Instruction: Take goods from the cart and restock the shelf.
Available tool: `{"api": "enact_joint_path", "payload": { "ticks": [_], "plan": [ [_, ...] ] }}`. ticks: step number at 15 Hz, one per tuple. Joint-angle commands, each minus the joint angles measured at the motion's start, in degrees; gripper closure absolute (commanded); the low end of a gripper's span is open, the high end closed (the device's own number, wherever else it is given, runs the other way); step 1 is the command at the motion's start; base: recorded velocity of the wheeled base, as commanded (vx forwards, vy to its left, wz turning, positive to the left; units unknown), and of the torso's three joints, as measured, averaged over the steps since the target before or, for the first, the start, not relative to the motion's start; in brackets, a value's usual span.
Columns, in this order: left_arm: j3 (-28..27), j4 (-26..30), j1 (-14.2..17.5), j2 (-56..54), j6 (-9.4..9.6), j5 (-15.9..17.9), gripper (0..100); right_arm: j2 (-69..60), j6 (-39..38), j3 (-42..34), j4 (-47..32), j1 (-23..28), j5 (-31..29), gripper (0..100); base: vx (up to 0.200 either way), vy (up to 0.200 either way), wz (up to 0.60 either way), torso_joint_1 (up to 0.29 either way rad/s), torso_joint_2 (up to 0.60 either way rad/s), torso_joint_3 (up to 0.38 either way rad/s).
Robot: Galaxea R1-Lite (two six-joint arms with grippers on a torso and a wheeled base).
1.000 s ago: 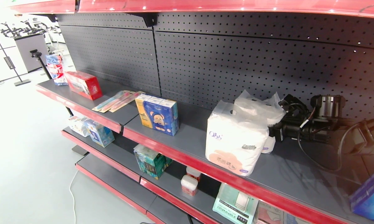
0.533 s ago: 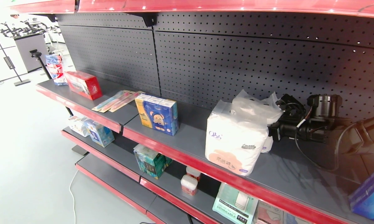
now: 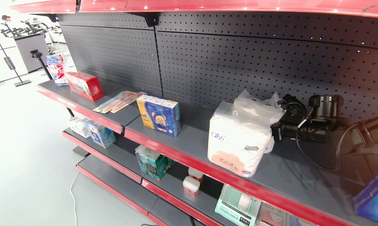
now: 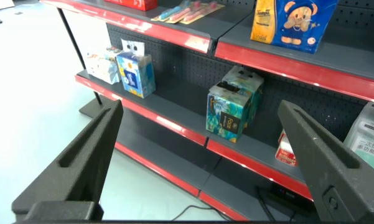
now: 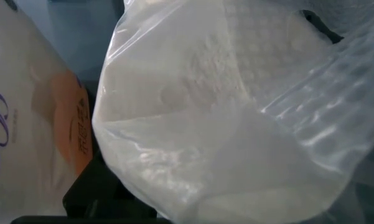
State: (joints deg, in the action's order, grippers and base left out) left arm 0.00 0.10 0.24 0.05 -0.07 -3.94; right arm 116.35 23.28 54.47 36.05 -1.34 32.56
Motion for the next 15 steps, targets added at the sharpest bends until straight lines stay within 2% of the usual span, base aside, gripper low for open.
{"api": "enact_joint_path", "payload": {
  "ticks": [1,15],
  "plan": [
    [0.0,0.0,0.0,0.0,-0.01,0.0,0,-0.3,0.4,-0.1,0.0,1.0,0.0,100,0.0,0.0,0.0,0.0,0.0,0.0],
    [0.0,0.0,0.1,0.0,-0.01,0.0,0,-1.0,3.1,-2.1,0.1,1.7,-0.6,100,0.0,0.0,0.0,0.0,0.0,0.0]
  ]
}}
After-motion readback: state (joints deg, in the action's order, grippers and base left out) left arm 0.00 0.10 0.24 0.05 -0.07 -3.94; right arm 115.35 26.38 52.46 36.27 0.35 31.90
